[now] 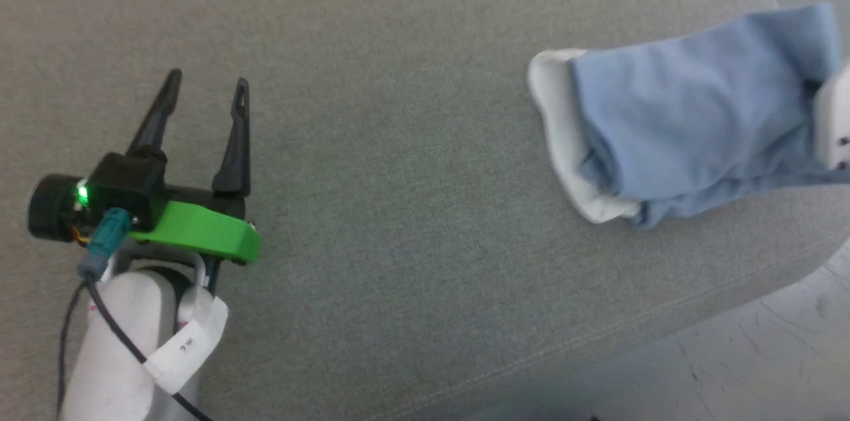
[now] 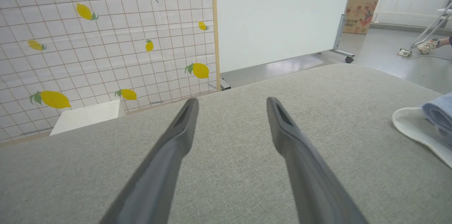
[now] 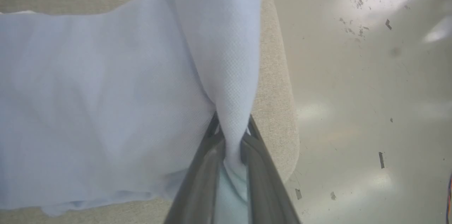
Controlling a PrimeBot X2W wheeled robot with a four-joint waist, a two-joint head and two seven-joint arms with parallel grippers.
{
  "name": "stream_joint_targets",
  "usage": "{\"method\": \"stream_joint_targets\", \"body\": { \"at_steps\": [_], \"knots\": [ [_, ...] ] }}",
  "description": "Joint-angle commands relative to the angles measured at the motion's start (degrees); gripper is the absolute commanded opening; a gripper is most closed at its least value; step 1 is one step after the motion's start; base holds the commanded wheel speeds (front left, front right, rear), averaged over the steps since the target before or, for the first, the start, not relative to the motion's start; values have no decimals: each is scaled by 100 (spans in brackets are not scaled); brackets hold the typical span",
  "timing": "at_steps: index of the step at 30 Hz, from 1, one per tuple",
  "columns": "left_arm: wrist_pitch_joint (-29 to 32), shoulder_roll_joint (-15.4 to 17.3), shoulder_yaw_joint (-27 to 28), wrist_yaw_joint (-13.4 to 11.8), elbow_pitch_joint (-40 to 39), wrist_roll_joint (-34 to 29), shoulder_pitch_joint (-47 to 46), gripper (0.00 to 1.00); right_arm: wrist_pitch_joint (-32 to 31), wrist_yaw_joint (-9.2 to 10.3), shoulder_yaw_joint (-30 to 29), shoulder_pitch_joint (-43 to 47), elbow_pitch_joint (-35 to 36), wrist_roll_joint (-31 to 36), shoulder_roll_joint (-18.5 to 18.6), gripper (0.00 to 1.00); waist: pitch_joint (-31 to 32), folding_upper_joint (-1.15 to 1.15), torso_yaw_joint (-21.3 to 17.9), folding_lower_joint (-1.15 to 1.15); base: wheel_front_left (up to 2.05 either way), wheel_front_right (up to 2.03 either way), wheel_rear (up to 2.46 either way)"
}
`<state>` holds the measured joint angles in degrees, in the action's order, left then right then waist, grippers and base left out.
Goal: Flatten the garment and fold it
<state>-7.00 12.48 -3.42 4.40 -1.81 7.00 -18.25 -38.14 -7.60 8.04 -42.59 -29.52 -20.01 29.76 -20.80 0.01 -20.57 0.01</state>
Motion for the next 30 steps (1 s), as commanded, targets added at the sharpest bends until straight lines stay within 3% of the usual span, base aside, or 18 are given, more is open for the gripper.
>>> {"method": "stream_joint_targets", "body": {
  "at_steps": [1,10,11,12,21,30],
  "knots": [
    [87,112,35,-39,-179,-87,-102,100,89,11,-250,-182,-64,120,63,0,-1196,-1,-49,-1,0,0,0],
    [612,587,452,-201,-1392,-204,30,100,714,11,-1736,-600,-478,1046,-23,0,-2003,-1,220,-1,0,0,0],
    [647,620,489,-212,-1478,-208,66,100,747,11,-1843,-616,-559,1152,-65,44,-2028,-1,221,-1,0,0,0],
    [686,652,534,-225,-1569,-200,111,100,753,11,-1985,-643,-656,1266,-120,100,-2050,-1,216,-1,0,0,0],
    [716,731,730,-309,-1687,-104,354,100,1277,11,-2643,-926,-832,1843,-365,100,-1866,-1,117,-1,0,0,0],
    [244,398,598,-409,-1000,93,495,100,2102,11,-2126,-973,-48,1146,-345,100,-727,-1,320,-1,0,0,0]
  ]
}}
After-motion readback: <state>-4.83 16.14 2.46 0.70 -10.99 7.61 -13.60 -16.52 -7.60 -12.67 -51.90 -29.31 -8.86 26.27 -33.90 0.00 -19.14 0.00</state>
